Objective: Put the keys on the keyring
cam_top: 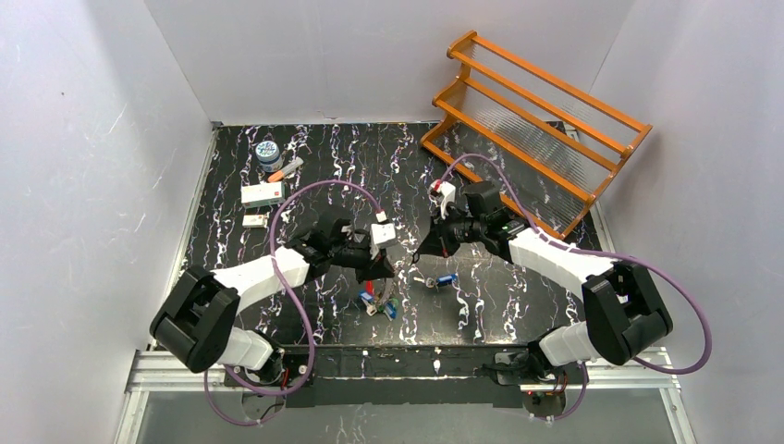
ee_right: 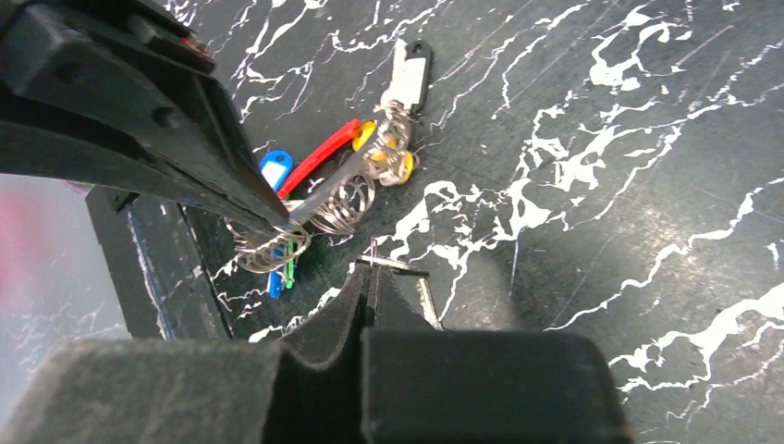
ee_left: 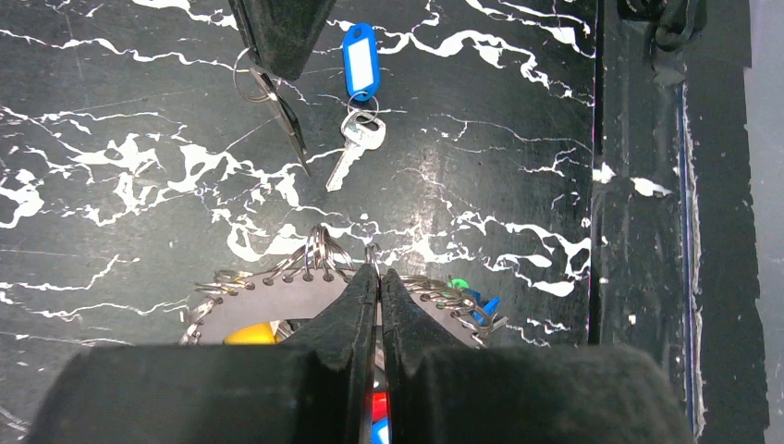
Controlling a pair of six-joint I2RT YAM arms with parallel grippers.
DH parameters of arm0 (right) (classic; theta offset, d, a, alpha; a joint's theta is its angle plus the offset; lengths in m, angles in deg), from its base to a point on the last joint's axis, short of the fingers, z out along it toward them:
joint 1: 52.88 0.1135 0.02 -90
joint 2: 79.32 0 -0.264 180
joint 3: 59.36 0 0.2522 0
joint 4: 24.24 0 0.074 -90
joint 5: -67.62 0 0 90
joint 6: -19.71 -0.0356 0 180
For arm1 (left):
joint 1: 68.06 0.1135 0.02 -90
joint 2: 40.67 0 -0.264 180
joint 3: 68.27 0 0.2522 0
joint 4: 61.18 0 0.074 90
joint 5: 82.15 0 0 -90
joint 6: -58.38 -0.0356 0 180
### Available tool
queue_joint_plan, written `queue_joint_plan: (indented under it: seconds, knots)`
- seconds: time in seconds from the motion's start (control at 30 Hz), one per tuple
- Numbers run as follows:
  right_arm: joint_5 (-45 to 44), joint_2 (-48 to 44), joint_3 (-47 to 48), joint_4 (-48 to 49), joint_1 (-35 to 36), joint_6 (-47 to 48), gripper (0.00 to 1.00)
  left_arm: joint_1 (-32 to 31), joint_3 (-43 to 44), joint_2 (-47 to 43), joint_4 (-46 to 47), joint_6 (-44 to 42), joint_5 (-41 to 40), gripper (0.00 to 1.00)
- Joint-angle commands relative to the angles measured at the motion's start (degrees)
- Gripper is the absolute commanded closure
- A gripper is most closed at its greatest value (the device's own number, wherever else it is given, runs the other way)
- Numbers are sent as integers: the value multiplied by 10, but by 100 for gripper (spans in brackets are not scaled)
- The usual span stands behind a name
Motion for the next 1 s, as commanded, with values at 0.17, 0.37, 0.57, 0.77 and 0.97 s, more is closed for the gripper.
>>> queue_joint_plan:
  seconds: [0.17, 0.37, 0.57, 0.77, 0.97]
  knots:
    - [65, -10, -10, 8, 0, 20, 99, -18, -50, 8, 169, 110, -26, 100]
    - [76, -6, -15, -14, 6, 31, 99, -21, -87, -19, 205, 154, -70, 100]
    - [55, 8, -6, -34, 42, 45, 99, -22, -112, -41, 220, 172, -99, 100]
    - [31, 23, 6, -34, 71, 48, 99, -22, -126, -57, 233, 188, -122, 100]
    - [12, 43, 23, -42, 97, 56, 99, -22, -134, -69, 237, 189, -122, 100]
